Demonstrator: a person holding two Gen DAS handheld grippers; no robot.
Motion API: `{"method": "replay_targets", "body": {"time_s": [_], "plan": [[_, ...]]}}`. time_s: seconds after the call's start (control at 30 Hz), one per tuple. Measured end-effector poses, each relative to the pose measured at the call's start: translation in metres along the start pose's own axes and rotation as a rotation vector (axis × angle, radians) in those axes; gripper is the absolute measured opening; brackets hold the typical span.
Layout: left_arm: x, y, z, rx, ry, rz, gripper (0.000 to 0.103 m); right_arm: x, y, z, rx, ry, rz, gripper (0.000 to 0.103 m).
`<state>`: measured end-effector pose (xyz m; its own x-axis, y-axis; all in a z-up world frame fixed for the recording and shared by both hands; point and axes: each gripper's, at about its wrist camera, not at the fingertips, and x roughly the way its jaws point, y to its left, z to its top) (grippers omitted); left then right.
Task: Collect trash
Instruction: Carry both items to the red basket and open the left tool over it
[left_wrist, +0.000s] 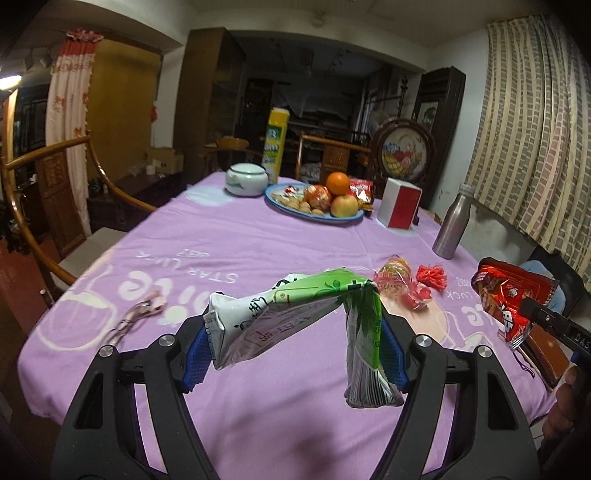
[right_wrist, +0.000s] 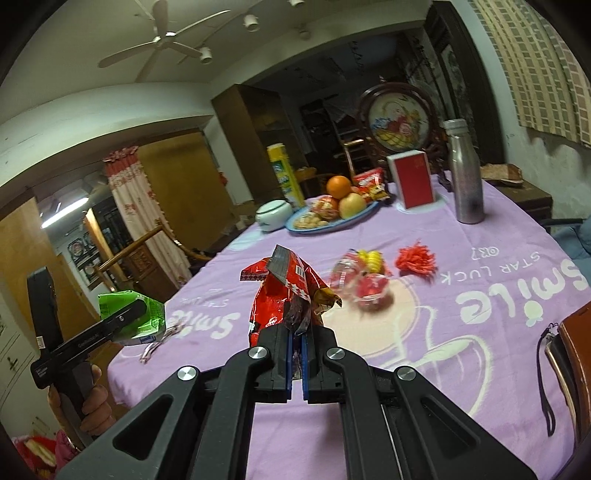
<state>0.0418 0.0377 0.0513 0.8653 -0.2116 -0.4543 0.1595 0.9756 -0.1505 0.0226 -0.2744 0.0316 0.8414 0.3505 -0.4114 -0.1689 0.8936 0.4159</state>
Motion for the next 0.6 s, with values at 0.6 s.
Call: {"method": "replay_targets", "body": {"time_s": [0.6], "plan": [[-0.111,0.094,-0.046,-0.121,-0.064,0.176,0.072,-0.005,0.105,-0.029,-0.139,0.093,0.223,0.004]]}}
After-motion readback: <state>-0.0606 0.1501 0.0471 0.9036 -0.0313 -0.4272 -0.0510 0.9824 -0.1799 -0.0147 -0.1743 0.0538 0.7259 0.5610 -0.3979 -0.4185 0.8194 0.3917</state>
